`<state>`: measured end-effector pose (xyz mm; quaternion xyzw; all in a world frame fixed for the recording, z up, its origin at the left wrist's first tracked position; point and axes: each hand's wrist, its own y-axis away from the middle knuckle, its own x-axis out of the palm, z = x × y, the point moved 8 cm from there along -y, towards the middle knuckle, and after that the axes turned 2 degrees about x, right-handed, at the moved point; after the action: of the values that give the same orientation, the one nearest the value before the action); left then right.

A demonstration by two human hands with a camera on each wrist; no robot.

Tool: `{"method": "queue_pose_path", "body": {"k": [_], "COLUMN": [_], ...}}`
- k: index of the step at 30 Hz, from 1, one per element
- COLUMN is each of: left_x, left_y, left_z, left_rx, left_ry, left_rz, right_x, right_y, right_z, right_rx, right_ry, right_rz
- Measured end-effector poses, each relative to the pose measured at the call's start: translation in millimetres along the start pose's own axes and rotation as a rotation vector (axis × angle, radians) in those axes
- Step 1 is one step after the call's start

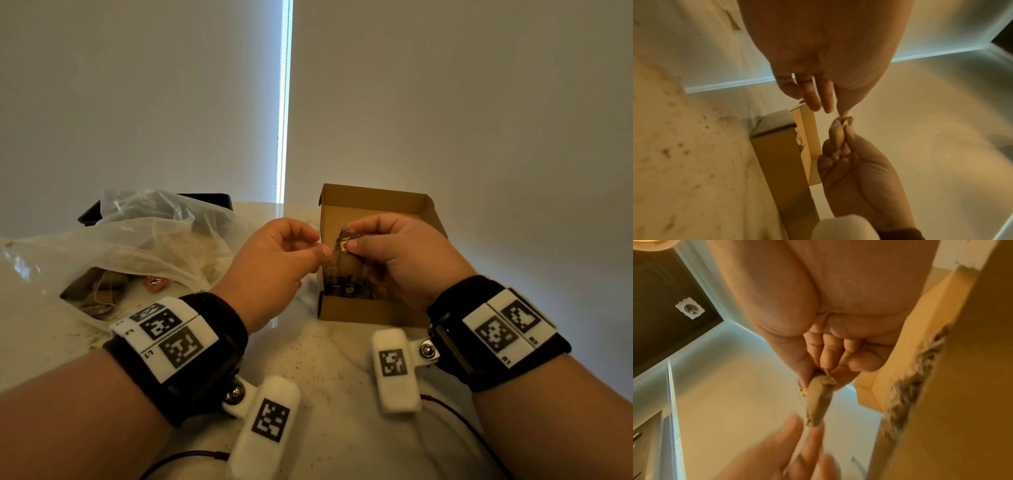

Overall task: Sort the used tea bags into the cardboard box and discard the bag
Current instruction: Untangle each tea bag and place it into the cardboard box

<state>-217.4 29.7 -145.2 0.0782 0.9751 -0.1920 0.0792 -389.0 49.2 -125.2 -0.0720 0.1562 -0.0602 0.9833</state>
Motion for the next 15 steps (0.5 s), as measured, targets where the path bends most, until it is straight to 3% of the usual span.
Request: {"method": "queue_pose_path", "body": {"k": [4, 9, 15], "left_x": [15, 24, 23], "left_y": [9, 15, 14], "left_z": [17, 25, 27], "left_rx": [-0.157, -0.213, -0.213], "left_ry": [-0.108, -0.178, -0.184], "left_rz": [0.204, 0.303, 0.314], "right_x": [-42, -37, -28], "right_y": [-2, -5, -11], "right_z": [-10, -35, -41], "right_rx": [0.132, 0.374, 0.349], "right_ry": [0.126, 0.425, 0.67], "right_rz": [-0.169, -0.013, 0.061]}}
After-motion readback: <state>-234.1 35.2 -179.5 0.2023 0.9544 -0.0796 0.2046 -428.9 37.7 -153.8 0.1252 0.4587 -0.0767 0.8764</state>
